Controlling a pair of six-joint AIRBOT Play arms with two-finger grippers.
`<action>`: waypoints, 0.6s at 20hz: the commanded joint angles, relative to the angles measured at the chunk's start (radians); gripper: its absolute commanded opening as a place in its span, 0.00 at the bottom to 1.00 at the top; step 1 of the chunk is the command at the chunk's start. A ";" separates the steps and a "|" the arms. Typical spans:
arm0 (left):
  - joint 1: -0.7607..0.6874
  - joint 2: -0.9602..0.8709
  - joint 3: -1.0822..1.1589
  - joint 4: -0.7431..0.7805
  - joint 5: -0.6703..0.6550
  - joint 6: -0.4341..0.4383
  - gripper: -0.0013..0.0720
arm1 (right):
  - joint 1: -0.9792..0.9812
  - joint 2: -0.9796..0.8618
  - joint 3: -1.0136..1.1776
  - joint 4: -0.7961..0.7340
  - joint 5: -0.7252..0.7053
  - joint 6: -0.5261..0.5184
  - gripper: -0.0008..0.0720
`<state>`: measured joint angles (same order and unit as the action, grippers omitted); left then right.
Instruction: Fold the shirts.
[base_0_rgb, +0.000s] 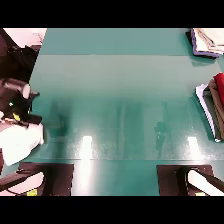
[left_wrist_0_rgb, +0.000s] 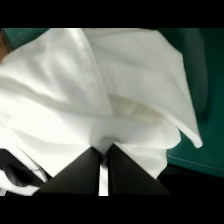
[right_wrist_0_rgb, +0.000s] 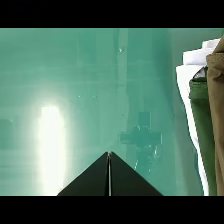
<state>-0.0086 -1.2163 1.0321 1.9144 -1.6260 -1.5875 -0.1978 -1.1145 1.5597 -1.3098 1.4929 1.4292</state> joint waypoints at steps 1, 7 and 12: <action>-0.075 0.001 0.293 -0.178 -0.005 0.071 0.05 | 0.001 0.000 0.001 0.002 -0.001 0.000 0.03; -0.417 -0.002 0.902 -0.525 0.106 0.209 0.05 | 0.001 0.000 0.001 0.002 -0.002 0.001 0.03; -0.557 -0.036 0.979 -0.589 0.261 0.290 0.05 | 0.001 0.000 0.001 0.009 -0.001 0.002 0.03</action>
<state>-0.4931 -1.2278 1.9442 1.3876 -1.4548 -1.3533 -0.1978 -1.1145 1.5597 -1.3079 1.4918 1.4292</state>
